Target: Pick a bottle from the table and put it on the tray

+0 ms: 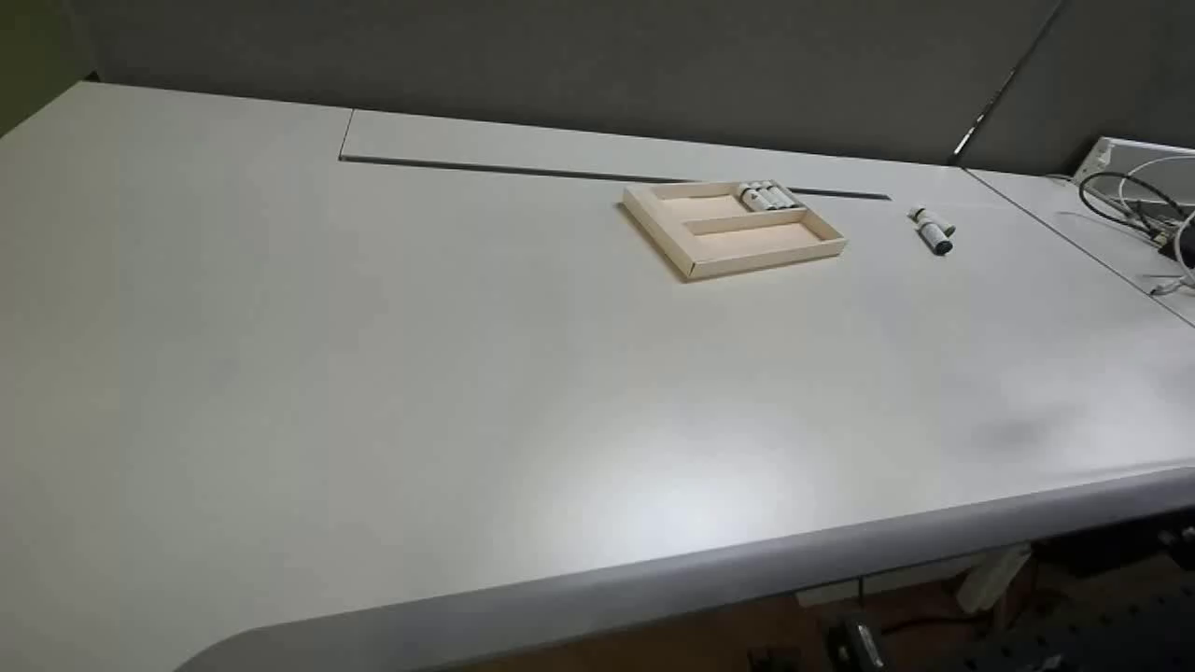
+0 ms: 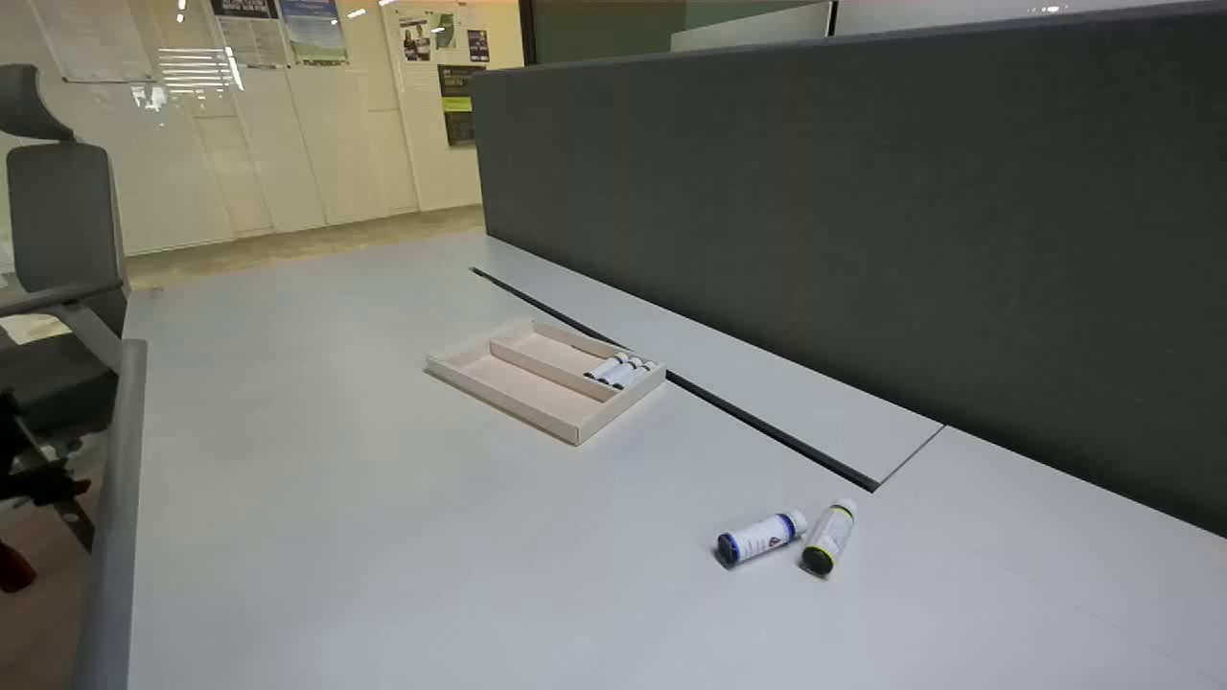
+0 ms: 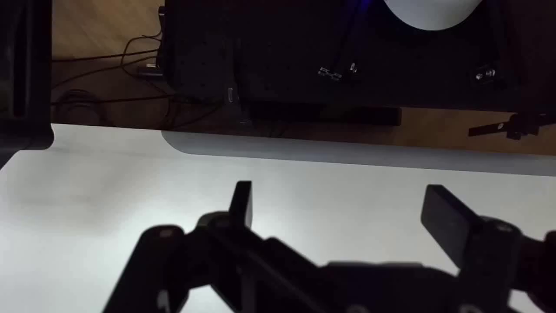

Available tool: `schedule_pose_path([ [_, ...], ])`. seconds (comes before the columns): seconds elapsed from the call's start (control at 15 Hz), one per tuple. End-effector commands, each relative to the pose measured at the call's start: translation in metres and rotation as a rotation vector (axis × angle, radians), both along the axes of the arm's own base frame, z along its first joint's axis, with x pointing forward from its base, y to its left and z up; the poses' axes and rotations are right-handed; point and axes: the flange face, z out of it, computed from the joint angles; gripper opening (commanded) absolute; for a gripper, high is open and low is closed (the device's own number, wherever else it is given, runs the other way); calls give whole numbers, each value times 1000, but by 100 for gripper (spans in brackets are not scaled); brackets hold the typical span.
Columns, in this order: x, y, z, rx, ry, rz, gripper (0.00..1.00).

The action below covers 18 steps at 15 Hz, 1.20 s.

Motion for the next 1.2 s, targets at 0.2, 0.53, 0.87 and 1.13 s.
schedule_pose_path([
  [0.2, 0, 0, 1, 1, 1, 1, 100],
  [0.53, 0, 0, 1, 1, 1, 1, 100],
  [0.87, 41, -83, -12, -26, -23, -125, 100],
  [1.13, 79, -160, -8, -88, -150, -243, 100],
])
